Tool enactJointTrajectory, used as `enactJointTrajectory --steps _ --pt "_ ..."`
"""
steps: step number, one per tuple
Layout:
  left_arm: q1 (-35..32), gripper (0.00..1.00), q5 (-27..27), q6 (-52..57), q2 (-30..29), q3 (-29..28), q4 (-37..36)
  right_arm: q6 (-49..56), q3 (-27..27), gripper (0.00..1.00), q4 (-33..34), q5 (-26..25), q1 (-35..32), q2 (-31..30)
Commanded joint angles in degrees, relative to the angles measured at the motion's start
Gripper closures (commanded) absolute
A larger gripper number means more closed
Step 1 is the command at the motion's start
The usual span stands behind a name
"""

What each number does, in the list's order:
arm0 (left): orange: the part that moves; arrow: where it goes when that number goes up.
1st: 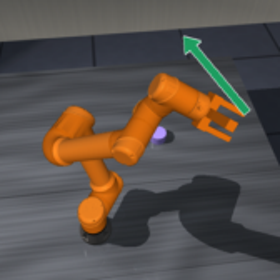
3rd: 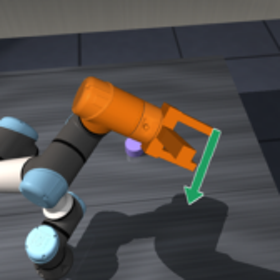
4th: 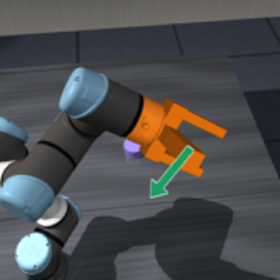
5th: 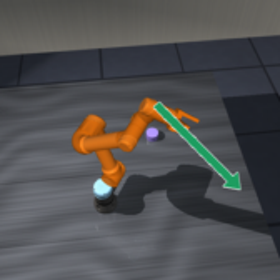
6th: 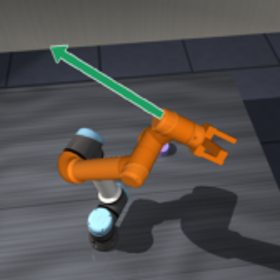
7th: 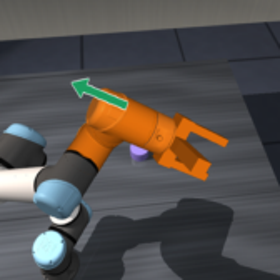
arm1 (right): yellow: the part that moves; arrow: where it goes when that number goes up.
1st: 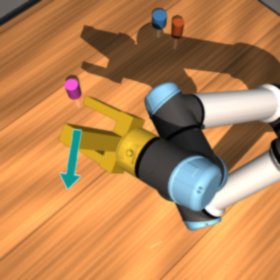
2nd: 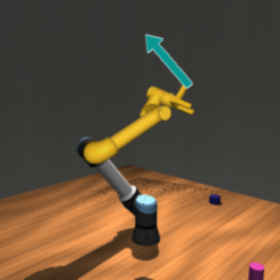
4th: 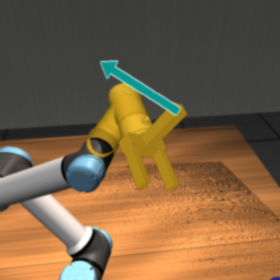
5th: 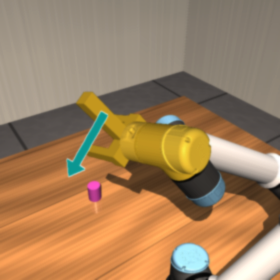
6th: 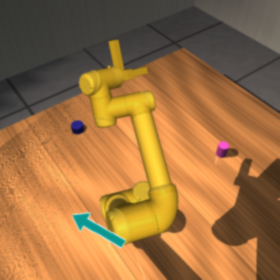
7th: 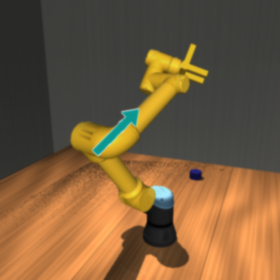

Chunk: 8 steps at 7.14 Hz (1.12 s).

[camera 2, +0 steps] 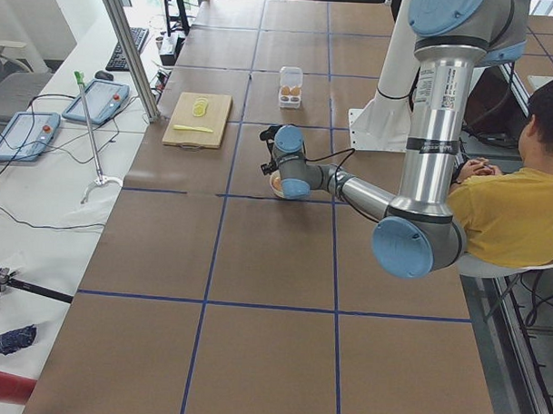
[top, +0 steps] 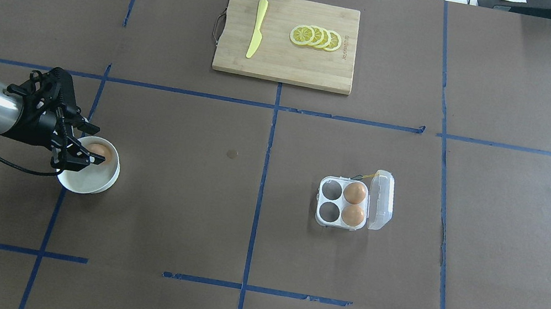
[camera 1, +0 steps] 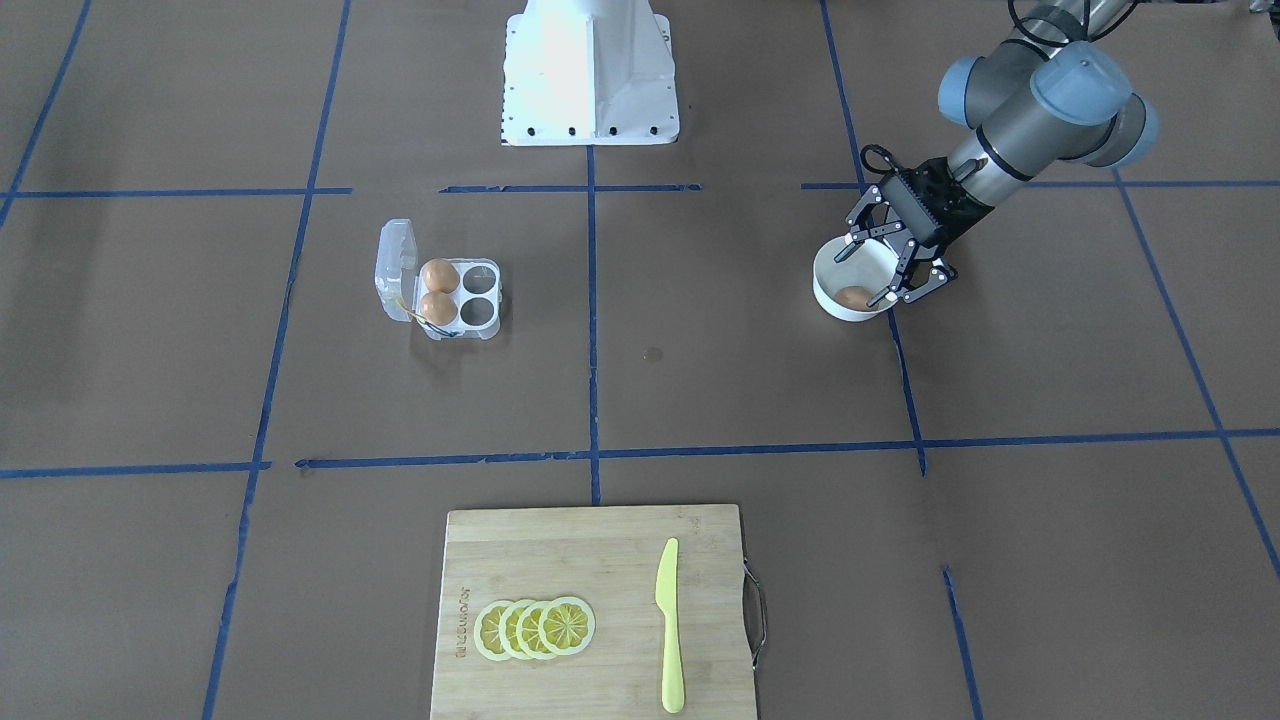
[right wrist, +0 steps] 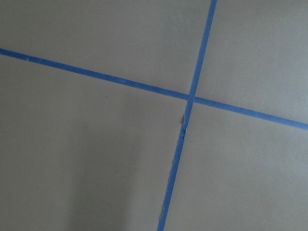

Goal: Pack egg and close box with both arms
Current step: 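Move the left gripper down over the white bowl toward the egg, then close the left gripper on the brown egg inside the white bowl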

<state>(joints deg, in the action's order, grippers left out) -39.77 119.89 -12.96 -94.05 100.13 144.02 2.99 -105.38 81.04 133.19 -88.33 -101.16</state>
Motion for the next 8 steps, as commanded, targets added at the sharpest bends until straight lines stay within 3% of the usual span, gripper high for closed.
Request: enactJointTrajectory --steps 1,8 --pt "1.1 0.29 -1.0 0.0 0.0 -0.8 0.1 0.0 -0.1 0.00 0.0 0.1 0.0 0.1" --pt "1.5 0.31 -1.0 2.4 -0.2 -3.0 0.2 0.0 0.0 0.00 0.1 0.4 0.0 -0.1"
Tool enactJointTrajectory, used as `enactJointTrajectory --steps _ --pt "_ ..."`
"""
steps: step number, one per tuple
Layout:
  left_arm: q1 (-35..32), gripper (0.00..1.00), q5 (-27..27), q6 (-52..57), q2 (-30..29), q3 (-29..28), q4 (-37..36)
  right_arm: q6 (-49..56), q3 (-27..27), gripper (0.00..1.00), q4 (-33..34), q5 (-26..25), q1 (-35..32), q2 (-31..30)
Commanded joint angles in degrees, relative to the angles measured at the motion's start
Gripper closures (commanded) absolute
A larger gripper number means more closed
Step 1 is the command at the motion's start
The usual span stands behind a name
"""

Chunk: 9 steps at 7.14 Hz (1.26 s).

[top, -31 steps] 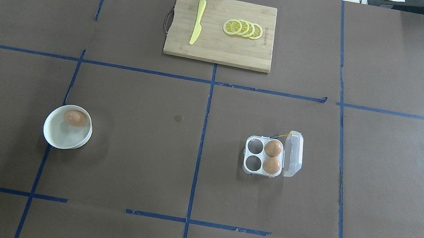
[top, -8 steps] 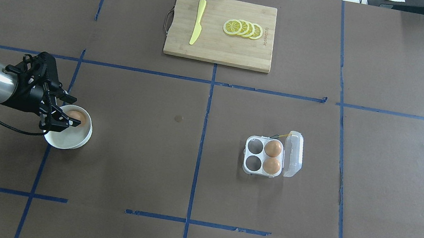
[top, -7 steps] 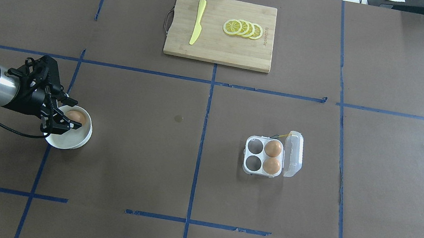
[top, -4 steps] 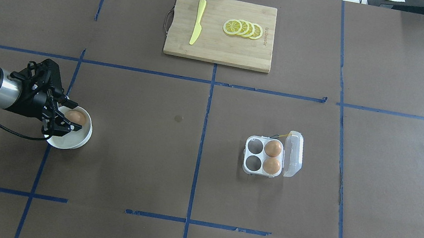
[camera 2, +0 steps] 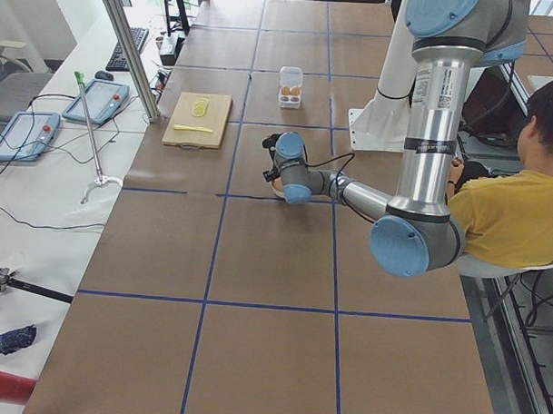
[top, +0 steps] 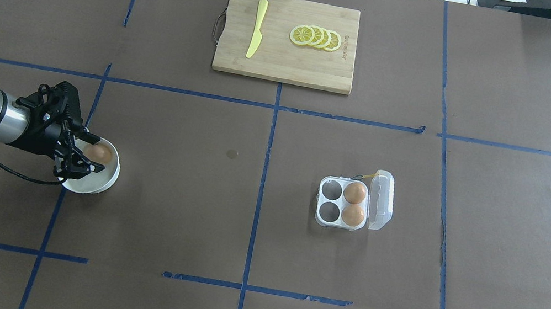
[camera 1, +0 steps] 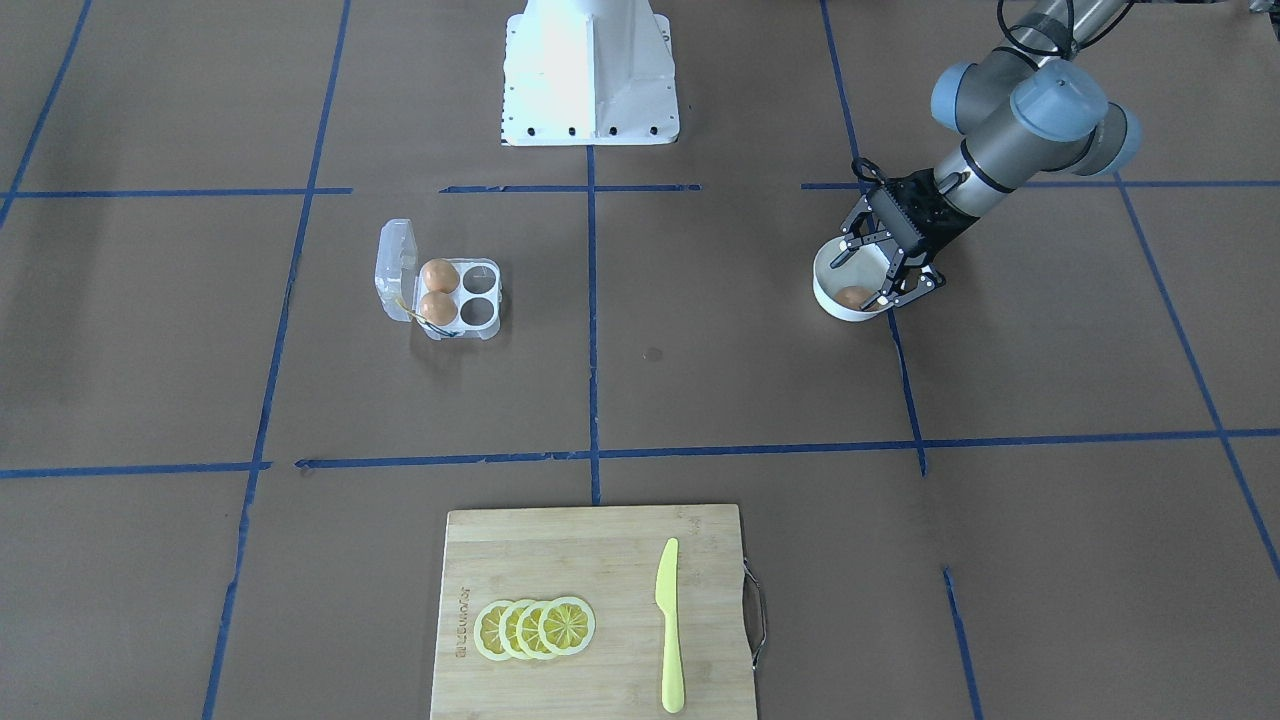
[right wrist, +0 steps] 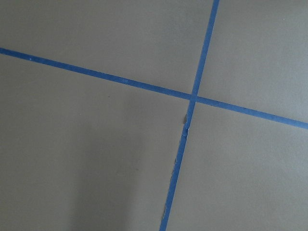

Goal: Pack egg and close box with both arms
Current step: 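Close the left gripper on the brown egg inside the white bowl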

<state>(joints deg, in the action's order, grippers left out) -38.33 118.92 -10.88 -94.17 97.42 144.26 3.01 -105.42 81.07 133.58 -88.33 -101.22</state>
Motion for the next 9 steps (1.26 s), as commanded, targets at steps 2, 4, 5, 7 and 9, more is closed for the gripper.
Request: enactJointTrajectory --steps 2,4,5,7,9 --pt "0.1 0.32 -0.1 0.3 -0.1 -0.5 0.0 0.0 0.0 0.00 0.0 0.0 0.0 0.0" --pt "1.3 0.34 -0.9 0.2 -0.2 -0.6 0.0 0.0 0.0 0.00 0.0 0.0 0.0 0.0" --pt "1.8 0.34 -0.9 0.2 -0.4 -0.9 0.0 0.0 0.0 0.00 0.0 0.0 0.0 0.0" --pt "1.9 0.36 -0.9 0.2 -0.5 -1.1 0.0 0.0 0.0 0.00 0.0 0.0 0.0 0.0" --pt "2.3 0.39 -0.9 0.2 -0.5 -1.2 -0.1 0.0 0.0 0.00 0.0 0.0 0.0 -0.1"
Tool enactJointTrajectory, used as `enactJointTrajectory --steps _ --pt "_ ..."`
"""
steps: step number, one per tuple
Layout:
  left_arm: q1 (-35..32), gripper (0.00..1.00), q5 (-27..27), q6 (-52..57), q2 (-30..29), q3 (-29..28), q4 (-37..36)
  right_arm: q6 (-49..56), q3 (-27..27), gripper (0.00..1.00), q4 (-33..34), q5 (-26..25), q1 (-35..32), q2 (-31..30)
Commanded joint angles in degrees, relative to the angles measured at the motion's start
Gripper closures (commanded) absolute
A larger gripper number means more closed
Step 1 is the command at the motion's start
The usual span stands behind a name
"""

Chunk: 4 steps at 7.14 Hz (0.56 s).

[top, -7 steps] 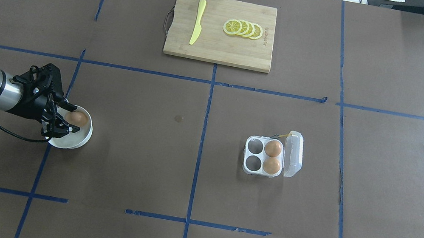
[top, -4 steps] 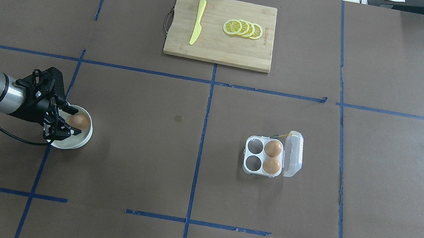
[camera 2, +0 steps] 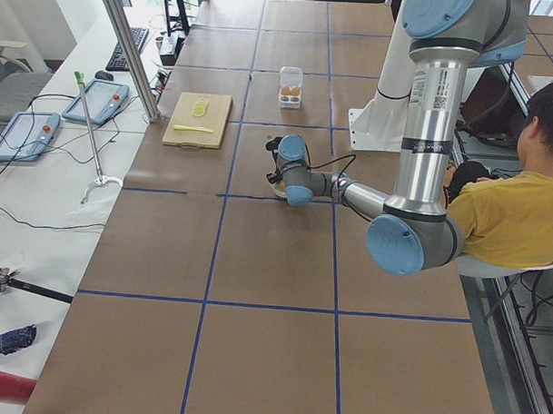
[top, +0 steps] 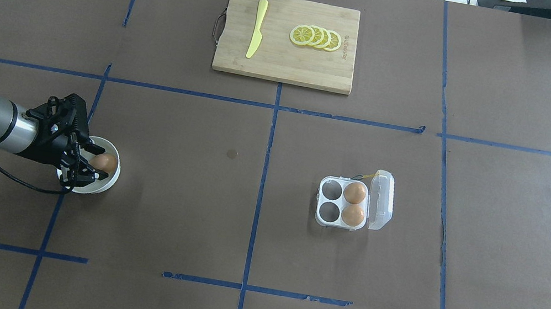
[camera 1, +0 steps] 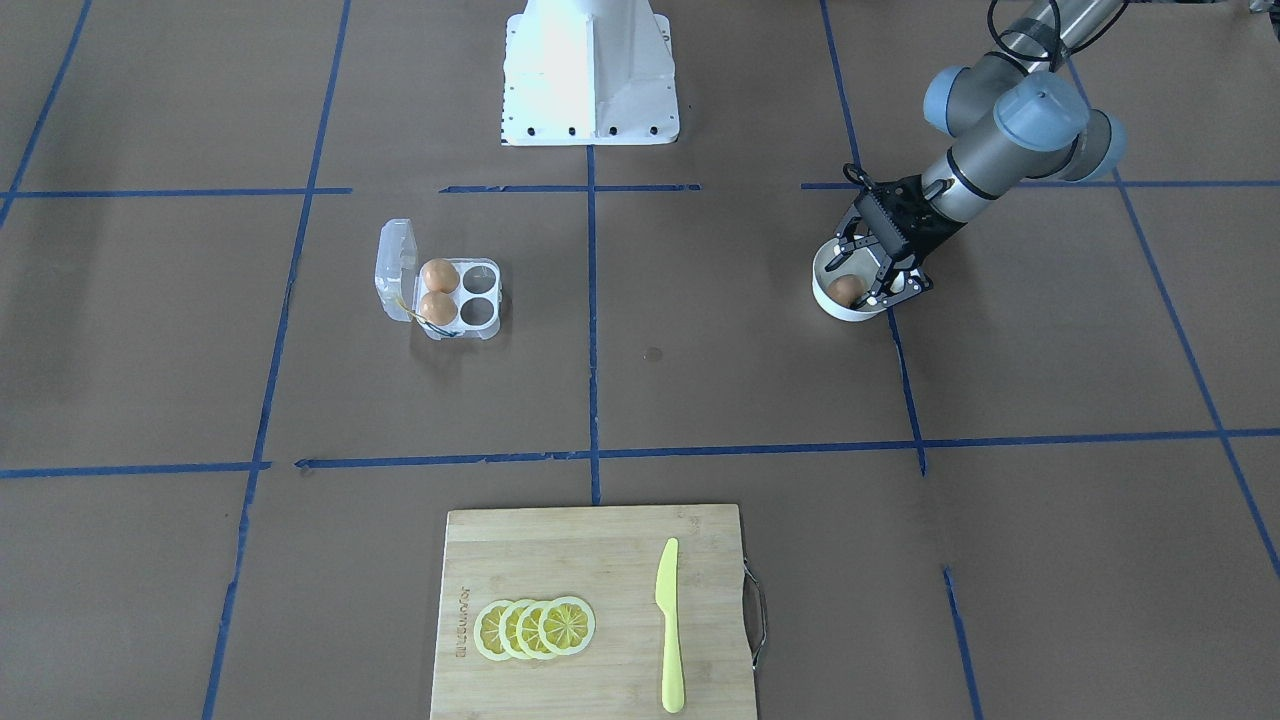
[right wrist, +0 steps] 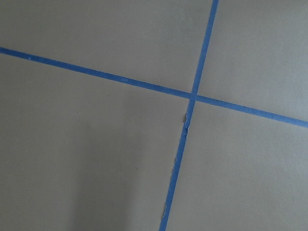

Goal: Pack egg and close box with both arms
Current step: 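Close the left gripper on the brown egg inside the white bowl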

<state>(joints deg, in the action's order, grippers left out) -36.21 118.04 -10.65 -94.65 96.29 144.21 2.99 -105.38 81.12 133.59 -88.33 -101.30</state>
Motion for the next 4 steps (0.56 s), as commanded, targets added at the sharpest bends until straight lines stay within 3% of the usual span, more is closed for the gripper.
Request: enactJointTrajectory --steps 1,2,4 --pt "0.2 0.42 0.0 -0.1 0.0 -0.1 -0.1 0.0 0.0 0.00 0.0 0.0 0.0 0.0" --pt "0.2 0.47 0.0 -0.1 -0.1 -0.2 -0.1 0.0 0.0 0.00 0.0 0.0 0.0 0.0" --pt "-0.1 0.79 0.2 -0.2 0.5 0.2 0.0 0.0 0.0 0.00 0.0 0.1 0.0 0.0"
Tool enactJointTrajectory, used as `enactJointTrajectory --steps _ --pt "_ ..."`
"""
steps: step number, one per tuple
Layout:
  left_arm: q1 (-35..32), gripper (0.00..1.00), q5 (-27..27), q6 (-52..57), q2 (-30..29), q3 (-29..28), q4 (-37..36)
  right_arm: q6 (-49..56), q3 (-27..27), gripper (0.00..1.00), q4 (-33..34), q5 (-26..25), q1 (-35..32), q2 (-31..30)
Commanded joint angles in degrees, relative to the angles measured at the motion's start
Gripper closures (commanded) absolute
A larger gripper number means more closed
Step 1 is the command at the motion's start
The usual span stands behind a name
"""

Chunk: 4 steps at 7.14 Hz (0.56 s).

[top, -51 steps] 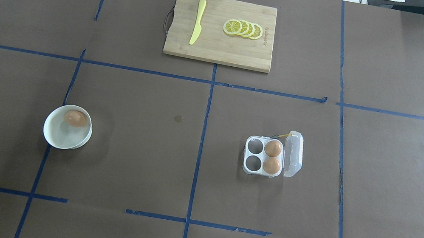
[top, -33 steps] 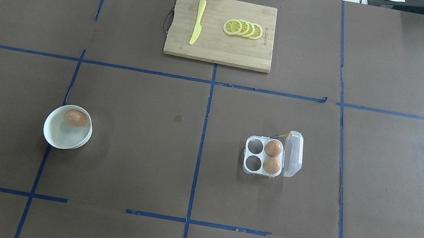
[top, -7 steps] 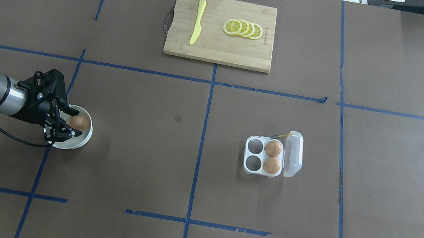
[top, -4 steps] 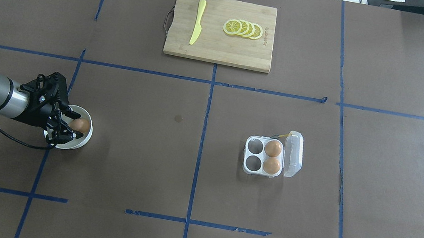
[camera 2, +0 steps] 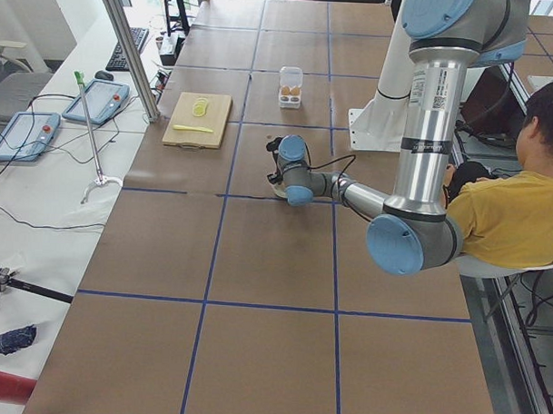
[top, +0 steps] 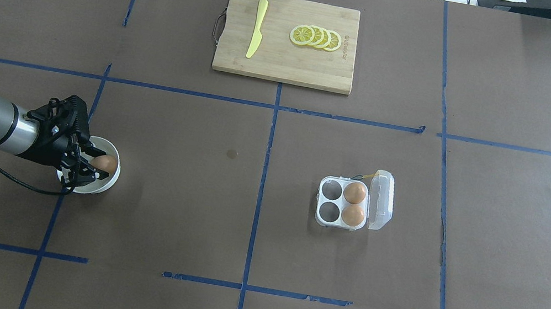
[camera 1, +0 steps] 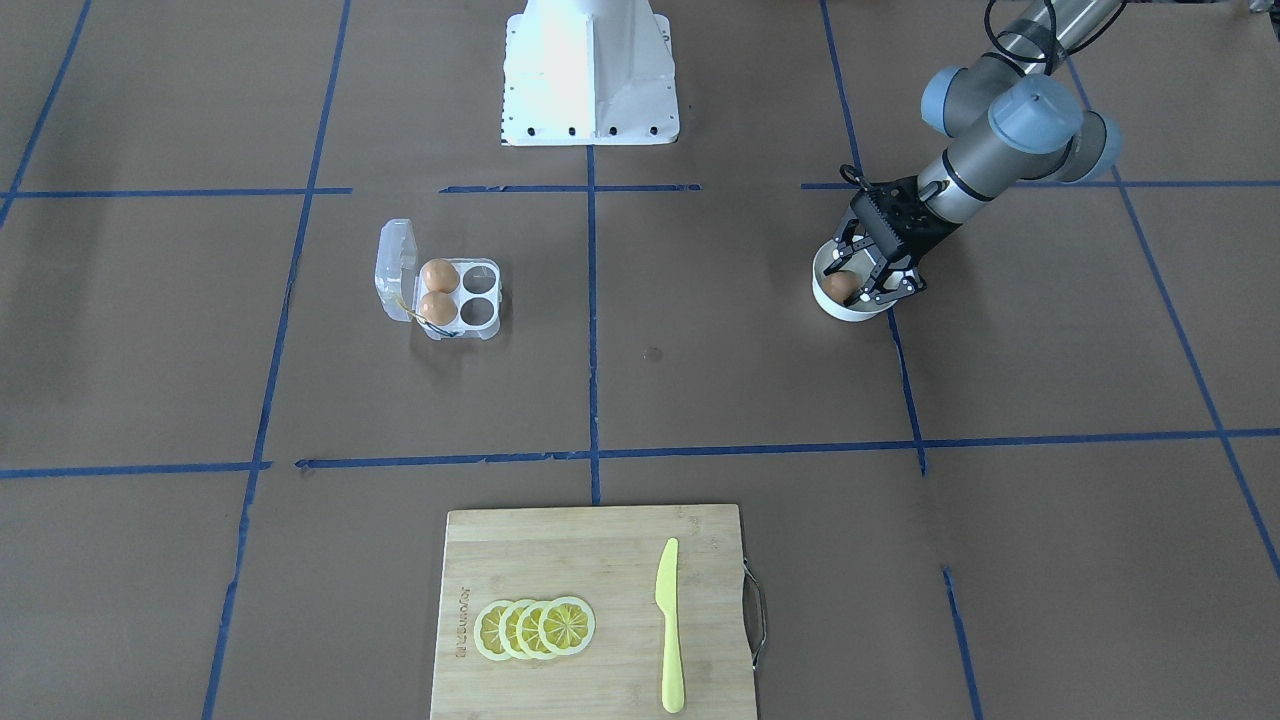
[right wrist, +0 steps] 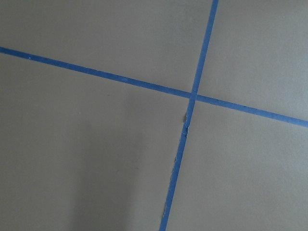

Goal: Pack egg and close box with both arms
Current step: 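Close the left gripper on the brown egg inside the white bowl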

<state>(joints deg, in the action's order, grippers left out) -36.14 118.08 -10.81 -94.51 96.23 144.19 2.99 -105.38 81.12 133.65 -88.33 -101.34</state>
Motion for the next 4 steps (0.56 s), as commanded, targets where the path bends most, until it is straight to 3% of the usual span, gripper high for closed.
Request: enactJointTrajectory --steps 1,2,3,4 --pt "-0.6 0.84 1.1 0.3 0.6 1.1 0.2 0.0 0.0 0.00 0.0 -0.1 0.0 0.0" --pt "-0.9 0.85 2.0 0.4 0.6 2.5 0.9 0.0 -0.1 0.00 0.0 -0.1 0.0 0.0" --pt "-3.0 0.80 2.2 0.4 0.6 3.3 5.9 0.0 -0.1 0.00 0.0 -0.1 0.0 0.1" --pt "-5.7 0.81 2.2 0.3 0.7 3.1 12.1 0.0 -0.1 0.00 0.0 -0.1 0.0 0.1"
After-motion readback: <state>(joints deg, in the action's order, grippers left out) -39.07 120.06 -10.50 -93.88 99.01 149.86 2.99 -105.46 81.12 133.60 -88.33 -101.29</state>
